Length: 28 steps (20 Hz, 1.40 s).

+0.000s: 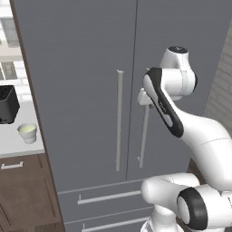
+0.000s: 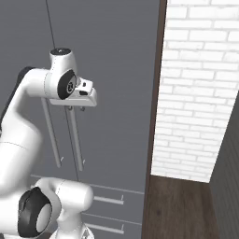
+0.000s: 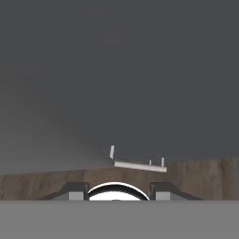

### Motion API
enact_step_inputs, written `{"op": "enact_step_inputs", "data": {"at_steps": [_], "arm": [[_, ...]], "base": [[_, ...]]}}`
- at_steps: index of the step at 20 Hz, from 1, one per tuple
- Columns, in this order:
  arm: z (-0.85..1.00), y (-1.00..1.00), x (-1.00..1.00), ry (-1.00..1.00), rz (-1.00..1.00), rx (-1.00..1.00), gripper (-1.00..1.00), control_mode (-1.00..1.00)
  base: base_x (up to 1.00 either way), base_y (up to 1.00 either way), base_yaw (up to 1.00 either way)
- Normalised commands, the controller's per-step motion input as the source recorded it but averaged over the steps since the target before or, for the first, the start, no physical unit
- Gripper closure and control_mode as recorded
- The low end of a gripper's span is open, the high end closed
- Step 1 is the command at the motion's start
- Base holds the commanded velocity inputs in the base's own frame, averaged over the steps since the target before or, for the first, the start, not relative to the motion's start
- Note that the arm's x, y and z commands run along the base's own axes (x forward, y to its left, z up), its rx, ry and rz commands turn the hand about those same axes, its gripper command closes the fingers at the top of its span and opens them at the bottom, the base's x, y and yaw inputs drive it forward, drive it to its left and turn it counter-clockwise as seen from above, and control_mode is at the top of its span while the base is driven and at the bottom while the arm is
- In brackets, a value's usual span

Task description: Grab a lemon wedge from the fridge and one ice cube from the ice bowl, and put them in the glass of lemonade.

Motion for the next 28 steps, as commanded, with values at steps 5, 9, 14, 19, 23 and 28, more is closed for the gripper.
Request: {"op": "enact_step_inputs", "data": {"at_steps": [5,9,14,19,23,28], "arm": [[0.00,0.00,-0.44,0.00,-0.04,0.01,-1.00,-1.00],[-0.03,0.00,-0.72,0.00,-0.05,0.03,-1.00,-1.00],[-0.09,0.00,-0.61,0.00,-0.02,0.03,-1.00,-1.00],[0.00,0.00,-0.40,0.00,0.00,0.00,-1.00,-1.00],[0.00,0.00,0.00,0.00,0.00,0.00,-1.00,1.00],[0.00,0.00,0.00,0.00,0.00,0.00,-1.00,1.00]], "base": [[0.00,0.00,0.00],[0.00,0.00,0.00],[0.00,0.00,0.00],[0.00,0.00,0.00],[-0.37,0.00,0.00],[-0.46,0.24,0.00]]}}
